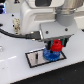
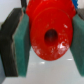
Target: Insert the blue gear onto the right peg, followed by the red gear
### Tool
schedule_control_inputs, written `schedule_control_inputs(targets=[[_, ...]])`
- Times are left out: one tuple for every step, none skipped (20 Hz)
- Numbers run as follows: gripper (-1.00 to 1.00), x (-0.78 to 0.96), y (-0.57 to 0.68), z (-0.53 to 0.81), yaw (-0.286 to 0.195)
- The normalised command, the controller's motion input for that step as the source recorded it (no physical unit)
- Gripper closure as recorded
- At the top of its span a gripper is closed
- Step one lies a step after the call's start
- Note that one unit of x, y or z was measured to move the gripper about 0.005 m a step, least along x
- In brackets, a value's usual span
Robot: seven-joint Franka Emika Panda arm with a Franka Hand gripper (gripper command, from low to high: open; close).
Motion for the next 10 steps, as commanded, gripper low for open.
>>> schedule_control_inputs(targets=[[1.00, 0.08, -0.21, -0.07, 0.000], [1.00, 0.22, -0.20, -0.09, 0.000], [1.00, 0.20, -0.24, -0.09, 0.000], [1.00, 0.16, -0.26, -0.07, 0.000], [1.00, 0.18, -0.20, -0.03, 0.000], [1.00, 0.14, -0.16, -0.12, 0.000], [1.00, 0.15, -0.25, 0.16, 0.000], [1.00, 0.16, -0.11, 0.12, 0.000], [1.00, 0.09, -0.21, 0.07, 0.000], [1.00, 0.04, 0.00, 0.10, 0.000]])
